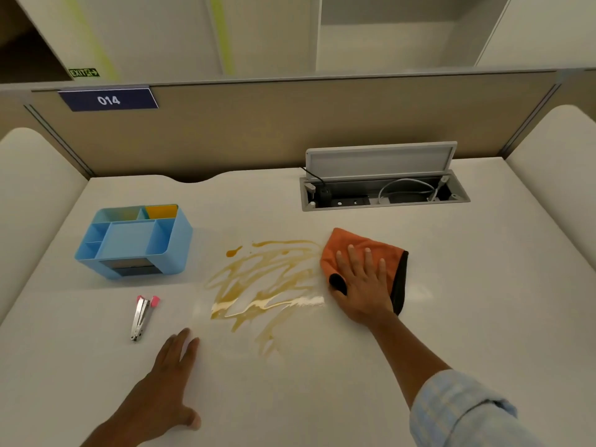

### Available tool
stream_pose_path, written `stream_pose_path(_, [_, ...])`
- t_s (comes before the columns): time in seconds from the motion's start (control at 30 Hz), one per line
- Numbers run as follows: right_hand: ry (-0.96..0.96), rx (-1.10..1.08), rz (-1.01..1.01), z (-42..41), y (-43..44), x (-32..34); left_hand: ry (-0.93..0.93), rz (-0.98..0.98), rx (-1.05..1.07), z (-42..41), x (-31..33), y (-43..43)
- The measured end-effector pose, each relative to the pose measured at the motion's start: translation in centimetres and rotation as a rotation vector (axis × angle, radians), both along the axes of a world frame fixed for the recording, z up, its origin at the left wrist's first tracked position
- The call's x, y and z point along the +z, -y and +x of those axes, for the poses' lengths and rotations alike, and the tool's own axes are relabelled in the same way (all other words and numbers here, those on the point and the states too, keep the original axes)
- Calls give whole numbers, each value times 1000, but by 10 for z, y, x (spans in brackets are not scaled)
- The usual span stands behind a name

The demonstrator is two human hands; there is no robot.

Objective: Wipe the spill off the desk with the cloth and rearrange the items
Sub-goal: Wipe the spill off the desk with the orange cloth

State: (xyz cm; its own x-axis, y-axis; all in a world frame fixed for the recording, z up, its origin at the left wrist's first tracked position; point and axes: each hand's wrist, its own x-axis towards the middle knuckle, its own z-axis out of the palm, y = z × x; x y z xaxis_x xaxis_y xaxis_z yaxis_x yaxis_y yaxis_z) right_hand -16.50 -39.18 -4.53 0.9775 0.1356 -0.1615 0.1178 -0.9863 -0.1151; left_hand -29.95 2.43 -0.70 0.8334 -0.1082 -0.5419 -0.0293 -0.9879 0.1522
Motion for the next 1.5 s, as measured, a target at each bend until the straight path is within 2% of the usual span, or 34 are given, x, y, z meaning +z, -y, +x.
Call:
stream_pose_path(0.27, [106, 120, 106, -62, -6, -20, 6, -23, 1, 6, 7, -6])
stream_pose_path(0.37, [111, 76, 118, -76, 13, -25, -7, -24, -15, 3, 7, -4])
stream_pose_path(0.53, [40, -77, 25, -19, 38, -16, 2, -37, -29, 3, 5, 4])
stream_pose_path(0.7, [6, -62, 36, 36, 14, -14, -10, -32, -35, 1, 2, 1])
stream_pose_path(0.83, [-1, 15, 46, 55, -36, -10, 15, -55, -6, 6, 0, -2])
stream_pose_path(1.0, [17, 177, 72, 24, -83, -20, 14, -64, 27, 1, -4, -7])
stream_pose_path(1.17, [83, 227, 129, -40, -78, -33, -6, -53, 23, -4, -7, -11])
stream_pose_path(1.27, [117, 171, 154, -52, -43, -30, -12, -68, 10, 0, -6, 1])
stream_pose_path(1.37, [86, 28, 112, -33, -13, -21, 2, -83, 5, 4, -4, 10])
stream_pose_path(1.5, [17, -92, 59, 7, -40, -15, 19, -50, 24, 0, 3, -3])
